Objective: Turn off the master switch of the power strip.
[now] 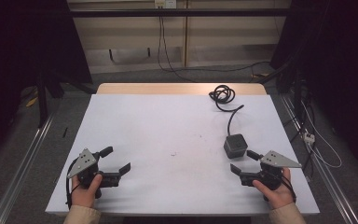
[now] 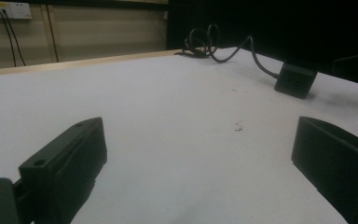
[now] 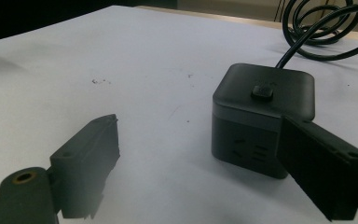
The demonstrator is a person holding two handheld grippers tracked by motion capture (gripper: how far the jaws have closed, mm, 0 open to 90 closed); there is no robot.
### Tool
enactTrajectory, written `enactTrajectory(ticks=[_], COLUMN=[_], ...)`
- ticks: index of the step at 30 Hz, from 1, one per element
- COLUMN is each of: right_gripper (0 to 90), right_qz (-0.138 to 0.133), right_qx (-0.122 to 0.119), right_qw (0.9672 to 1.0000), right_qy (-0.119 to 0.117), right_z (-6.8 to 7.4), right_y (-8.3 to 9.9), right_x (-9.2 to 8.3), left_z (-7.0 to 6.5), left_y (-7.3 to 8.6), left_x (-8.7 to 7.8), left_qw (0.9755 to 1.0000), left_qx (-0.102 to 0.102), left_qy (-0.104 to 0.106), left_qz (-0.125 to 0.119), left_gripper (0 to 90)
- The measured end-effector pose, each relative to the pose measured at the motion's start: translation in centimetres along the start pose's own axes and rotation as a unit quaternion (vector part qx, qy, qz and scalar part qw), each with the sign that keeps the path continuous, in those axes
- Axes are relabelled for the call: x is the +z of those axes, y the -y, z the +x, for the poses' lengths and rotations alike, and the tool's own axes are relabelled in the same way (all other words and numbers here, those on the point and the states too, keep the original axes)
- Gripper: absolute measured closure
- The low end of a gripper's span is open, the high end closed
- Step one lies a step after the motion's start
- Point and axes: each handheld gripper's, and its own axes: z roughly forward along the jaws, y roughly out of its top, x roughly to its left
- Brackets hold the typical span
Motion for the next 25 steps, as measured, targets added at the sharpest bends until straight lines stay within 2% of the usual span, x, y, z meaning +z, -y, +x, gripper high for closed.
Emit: enactTrajectory(ticks=[25], right_gripper=[12.2], right_qz=[-0.004], right_qx=[0.0], right_qw=[1.0], right_qy=[0.002], right_z=[-0.1], right_y=[0.41], right_x=[-0.42], left_z=[0.06], left_y=[0.01], left_x=[0.2], left_qw=[1.0], left_qx=[0.001], left_qy=[0.001], left_qz=[0.004], left_gripper=[3.0])
